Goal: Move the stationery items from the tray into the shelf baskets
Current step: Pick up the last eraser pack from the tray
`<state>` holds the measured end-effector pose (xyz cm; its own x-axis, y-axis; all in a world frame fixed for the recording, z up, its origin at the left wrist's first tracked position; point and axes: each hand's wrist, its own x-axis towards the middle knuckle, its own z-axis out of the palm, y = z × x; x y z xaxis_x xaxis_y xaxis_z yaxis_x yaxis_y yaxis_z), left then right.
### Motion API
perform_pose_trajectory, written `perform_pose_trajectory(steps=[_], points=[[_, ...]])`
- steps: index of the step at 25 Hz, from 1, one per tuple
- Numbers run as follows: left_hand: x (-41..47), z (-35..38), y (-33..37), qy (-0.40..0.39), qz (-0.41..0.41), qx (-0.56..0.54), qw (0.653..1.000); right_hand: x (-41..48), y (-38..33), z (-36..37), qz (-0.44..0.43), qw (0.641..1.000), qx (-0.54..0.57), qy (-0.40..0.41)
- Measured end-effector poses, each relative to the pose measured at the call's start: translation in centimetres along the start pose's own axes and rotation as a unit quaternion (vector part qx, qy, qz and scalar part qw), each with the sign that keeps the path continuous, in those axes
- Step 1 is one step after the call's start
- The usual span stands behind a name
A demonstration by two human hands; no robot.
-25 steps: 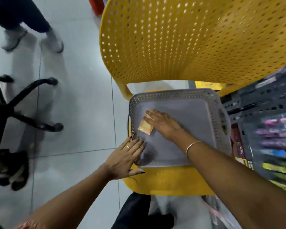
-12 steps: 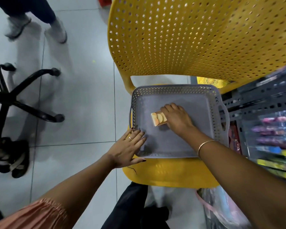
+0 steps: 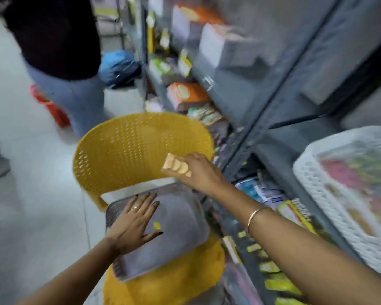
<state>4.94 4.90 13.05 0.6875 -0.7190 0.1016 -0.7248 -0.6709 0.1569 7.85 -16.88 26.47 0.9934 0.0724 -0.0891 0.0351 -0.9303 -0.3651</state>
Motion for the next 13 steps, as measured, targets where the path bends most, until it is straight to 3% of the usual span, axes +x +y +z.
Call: perform_pose_trajectory(steps=[7,13], points=[[11.6,-8.6,8.3,0.112,0.145,0.017,0.983,-8.0,0.2,-17.1,0.070,0.993,0.010,0.089],[19.2,-11.5,15.1,0.090,0.244,0.014,0.966,-15.5,5.4,-25.1,0.201,0.967,-0.019,0.155]])
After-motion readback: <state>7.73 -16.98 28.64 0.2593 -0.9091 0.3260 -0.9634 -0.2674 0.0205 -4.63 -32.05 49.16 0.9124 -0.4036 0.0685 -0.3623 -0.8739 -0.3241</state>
